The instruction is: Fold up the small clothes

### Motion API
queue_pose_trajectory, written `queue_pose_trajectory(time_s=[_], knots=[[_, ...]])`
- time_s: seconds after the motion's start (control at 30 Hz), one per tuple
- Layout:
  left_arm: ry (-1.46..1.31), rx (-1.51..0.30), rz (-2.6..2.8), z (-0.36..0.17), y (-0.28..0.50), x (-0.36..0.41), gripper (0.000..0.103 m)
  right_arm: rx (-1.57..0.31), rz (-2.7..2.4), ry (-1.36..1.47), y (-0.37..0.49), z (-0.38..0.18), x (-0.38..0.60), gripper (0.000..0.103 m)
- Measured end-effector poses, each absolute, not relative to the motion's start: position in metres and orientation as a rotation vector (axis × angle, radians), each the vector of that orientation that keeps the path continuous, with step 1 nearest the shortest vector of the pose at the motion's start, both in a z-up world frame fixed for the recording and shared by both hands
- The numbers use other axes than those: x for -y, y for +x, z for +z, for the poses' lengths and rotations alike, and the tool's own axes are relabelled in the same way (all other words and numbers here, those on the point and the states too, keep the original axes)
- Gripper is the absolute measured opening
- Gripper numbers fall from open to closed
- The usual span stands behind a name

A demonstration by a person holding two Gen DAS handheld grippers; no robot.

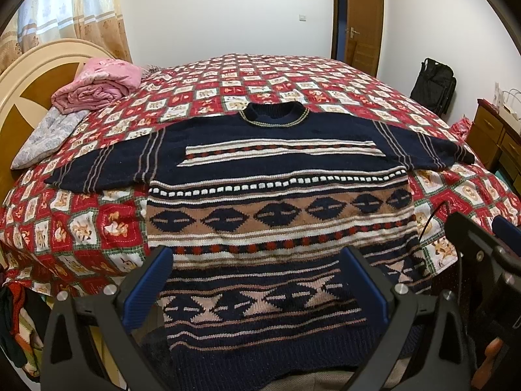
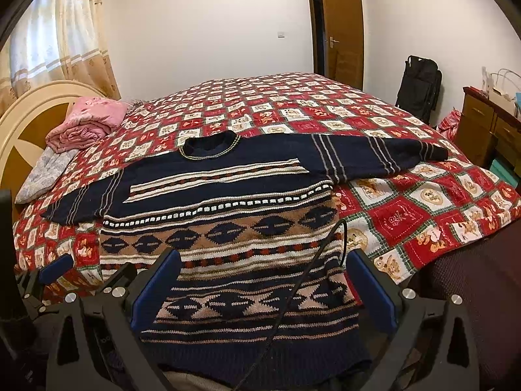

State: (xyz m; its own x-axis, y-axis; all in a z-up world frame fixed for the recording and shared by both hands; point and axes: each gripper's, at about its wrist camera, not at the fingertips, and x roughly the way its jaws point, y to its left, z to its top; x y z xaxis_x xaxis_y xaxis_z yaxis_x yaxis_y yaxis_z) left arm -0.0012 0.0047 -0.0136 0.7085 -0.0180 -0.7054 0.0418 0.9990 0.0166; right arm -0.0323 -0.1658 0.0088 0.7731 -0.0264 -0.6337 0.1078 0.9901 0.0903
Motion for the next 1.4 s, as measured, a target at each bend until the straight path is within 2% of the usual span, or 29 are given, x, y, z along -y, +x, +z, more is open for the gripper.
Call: queue_pose_trajectory(time_s=[0.2, 0.37, 0.5, 0.73, 0.8, 0.87, 0.93, 1.23, 1.4], knots=[[0.031, -0.744, -0.045, -0.007, 0.006, -0.008, 0.103, -0.704, -0.069, 0.136, -0.020, 0.007, 0.180, 0.102], [0.026, -0.757, -0.036, -0.005, 0.046, -0.013, 0.103, -0.702, -0.145, 0.168, 0.007, 0.005, 0.224, 0.102], [-0.048, -0.848, -0.089, -0.010, 0.088, -0.014, 0.103, -0.616, -0.282, 0.221, 0.033, 0.018, 0.293, 0.102], [-0.080, -0.843, -0.127, -0.005, 0.132, -0.011, 0.103, -0.586, -0.522, 0.463, 0.100, 0.017, 0.471, 0.102], [-0.077, -0.842, -0.123, -0.007, 0.141, -0.008, 0.103, -0.608, -0.571, 0.492, 0.116, 0.006, 0.502, 0.099], [-0.079, -0.837, -0.118, -0.010, 0.148, -0.005, 0.103, -0.668, -0.554, 0.520, 0.140, -0.009, 0.526, 0.089], [-0.079, -0.844, -0.111, -0.014, 0.157, -0.002, 0.103, -0.697, -0.549, 0.564, 0.156, -0.021, 0.539, 0.081], [0.011, -0.914, -0.047, -0.038, 0.197, 0.008, 0.103, -0.837, -0.634, 0.653, 0.213, -0.074, 0.558, 0.081], [0.001, -0.949, -0.042, -0.045, 0.209, 0.009, 0.103, -0.882, -0.649, 0.578, 0.234, -0.089, 0.551, 0.080]])
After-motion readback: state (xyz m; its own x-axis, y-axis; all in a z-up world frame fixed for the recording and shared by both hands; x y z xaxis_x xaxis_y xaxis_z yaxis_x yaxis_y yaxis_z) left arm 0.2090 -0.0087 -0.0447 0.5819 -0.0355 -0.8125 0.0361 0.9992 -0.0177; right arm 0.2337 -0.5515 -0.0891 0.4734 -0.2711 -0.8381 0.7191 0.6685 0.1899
